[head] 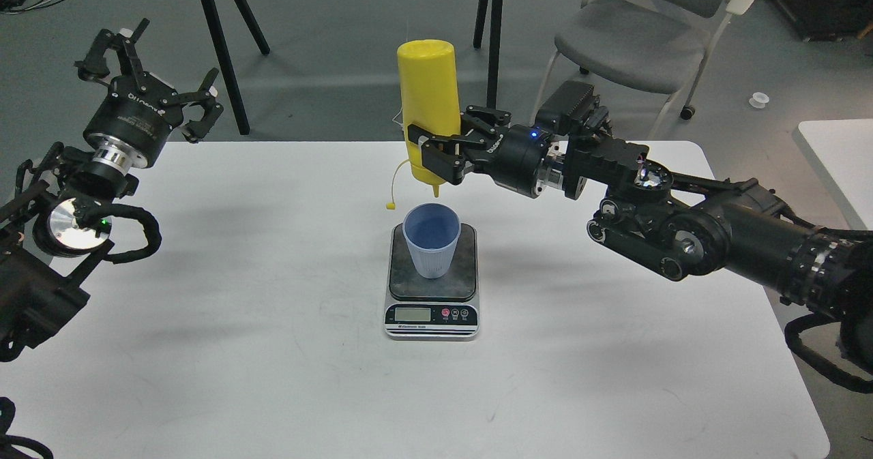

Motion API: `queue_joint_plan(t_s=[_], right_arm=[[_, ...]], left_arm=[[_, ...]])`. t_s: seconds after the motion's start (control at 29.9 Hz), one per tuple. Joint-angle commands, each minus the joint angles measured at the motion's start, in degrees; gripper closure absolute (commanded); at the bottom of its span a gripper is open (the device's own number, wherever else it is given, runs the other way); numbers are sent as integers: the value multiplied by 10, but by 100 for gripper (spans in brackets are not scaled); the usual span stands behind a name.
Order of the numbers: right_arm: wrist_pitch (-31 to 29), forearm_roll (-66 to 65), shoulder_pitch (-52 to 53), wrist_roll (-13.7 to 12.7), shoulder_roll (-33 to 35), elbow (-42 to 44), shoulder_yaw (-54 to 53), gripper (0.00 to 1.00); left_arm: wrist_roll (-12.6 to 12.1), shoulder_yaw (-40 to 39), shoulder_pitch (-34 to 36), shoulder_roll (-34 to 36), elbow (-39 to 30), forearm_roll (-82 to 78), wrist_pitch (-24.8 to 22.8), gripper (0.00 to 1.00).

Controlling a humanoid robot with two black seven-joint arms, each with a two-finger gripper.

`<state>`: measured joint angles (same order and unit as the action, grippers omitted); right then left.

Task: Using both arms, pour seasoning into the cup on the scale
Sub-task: 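Turn the bottle upright and lower it back onto the table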

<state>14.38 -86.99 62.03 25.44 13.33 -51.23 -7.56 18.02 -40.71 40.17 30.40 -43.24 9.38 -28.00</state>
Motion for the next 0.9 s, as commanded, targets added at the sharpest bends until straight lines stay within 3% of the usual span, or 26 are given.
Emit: queue_joint_plan(t_s=[0.0,0.2,0.47,0.7,0.87], right_arm=[[-23,131,0,-9,31,-47,-11,62],[-64,389,-2,-40,128,-148,-32,62],[-115,674,-64,-35,254,-242,-75,62],[-178,799,-188,-37,267,-242,-190,62],[-230,965,-275,-36,256,-244,-269,63]], left_arm=[[0,0,1,-3,0,-1,0,1],[-3,-2,3,-3,0,1,0,1],[-2,-2,2,-3,0,2,0,1],[-2,-2,2,-3,-1,2,0,1],[-3,5,0,-2,-1,0,0,1]])
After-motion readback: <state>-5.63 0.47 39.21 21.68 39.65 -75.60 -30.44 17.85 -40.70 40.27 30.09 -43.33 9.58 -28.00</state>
